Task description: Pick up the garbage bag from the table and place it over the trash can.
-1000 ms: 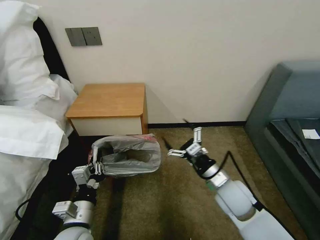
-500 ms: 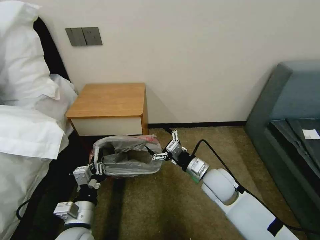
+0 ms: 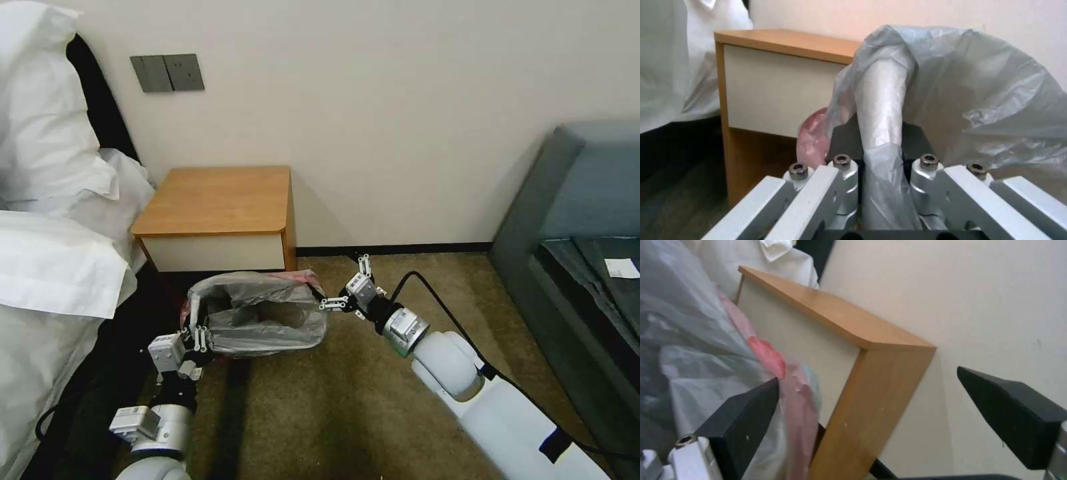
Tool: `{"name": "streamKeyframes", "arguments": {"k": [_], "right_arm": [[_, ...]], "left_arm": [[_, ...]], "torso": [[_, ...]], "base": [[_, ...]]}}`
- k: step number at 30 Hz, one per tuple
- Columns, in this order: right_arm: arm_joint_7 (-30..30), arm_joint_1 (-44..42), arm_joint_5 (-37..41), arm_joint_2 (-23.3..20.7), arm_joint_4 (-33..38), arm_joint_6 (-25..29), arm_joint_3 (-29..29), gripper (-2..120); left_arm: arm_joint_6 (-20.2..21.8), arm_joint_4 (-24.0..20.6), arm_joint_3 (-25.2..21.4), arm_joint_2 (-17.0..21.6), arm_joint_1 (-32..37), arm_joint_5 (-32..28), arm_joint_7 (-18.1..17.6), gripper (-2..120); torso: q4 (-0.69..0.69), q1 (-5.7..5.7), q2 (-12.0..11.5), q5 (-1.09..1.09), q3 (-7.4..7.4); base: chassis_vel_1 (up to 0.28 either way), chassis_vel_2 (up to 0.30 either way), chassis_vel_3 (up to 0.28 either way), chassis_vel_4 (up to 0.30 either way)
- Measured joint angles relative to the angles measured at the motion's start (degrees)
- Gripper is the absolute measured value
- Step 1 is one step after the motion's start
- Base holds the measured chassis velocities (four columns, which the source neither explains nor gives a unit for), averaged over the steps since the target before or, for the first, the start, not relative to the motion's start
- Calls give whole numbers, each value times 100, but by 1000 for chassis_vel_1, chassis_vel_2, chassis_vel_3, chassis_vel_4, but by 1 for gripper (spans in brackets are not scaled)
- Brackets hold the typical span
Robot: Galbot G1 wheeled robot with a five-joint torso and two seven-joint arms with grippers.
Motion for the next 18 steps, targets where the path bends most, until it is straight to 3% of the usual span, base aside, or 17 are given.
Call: {"name": "streamKeyframes", "arguments": {"k": [18], "right_arm": [[105,358,140,10,-507,58,-46,100]], "left_arm": [[-161,-158,38,-12,93,15,202,11]], "torso": [[0,0,0,0,0]], "base": [[0,0,0,0]]}}
